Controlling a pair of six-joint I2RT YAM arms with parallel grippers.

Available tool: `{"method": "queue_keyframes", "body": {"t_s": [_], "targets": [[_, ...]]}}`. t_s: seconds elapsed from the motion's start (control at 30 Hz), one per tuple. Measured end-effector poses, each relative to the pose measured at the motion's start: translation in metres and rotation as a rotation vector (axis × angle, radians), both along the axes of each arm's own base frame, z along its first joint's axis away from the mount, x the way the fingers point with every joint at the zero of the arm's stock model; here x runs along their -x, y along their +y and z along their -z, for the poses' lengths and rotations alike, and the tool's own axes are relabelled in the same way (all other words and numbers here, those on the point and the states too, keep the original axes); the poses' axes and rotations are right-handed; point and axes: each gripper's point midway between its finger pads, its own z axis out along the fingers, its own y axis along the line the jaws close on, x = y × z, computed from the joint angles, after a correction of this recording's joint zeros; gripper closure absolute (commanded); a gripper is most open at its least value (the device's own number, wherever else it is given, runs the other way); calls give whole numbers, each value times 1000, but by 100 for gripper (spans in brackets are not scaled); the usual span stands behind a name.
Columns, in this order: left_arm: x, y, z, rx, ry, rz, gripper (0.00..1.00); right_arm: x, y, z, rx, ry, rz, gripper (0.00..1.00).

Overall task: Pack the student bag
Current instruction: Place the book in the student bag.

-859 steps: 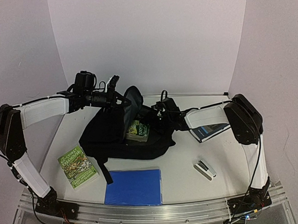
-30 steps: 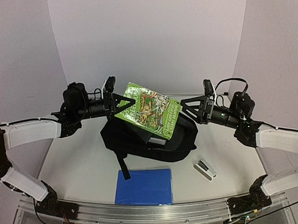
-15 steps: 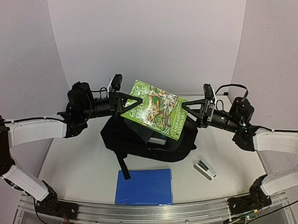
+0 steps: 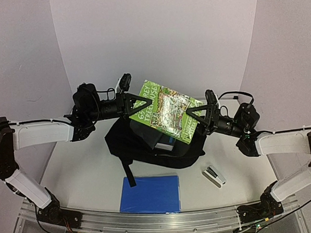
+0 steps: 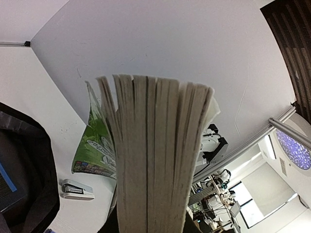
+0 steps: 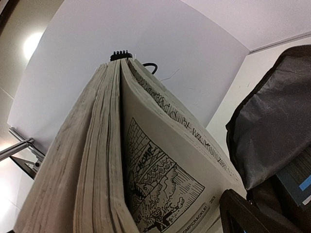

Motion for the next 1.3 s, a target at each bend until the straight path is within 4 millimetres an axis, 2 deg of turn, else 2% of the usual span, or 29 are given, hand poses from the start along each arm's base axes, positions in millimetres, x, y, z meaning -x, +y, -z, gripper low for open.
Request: {"method": "queue_keyframes", "body": {"t_s": [0.37,0.63,0.73,1.0,1.3], "targets": [[0,5,-2,-54,-43,-47,100,-5,4,11,-2,12,-5,2],[5,28,-32,-58,-143,-165,100,-2,4,10,-18,20,-17,2],[6,31,-37,-50,-154,-181,100,0,4,7,-27,20,-25,2],[4,26,-33,-42,-134,-161,100,12,8,0,-47,2,-79,2],[-3,13,-16,-40,-79,-118,100,23,18,-11,-73,-18,-134,2]]}}
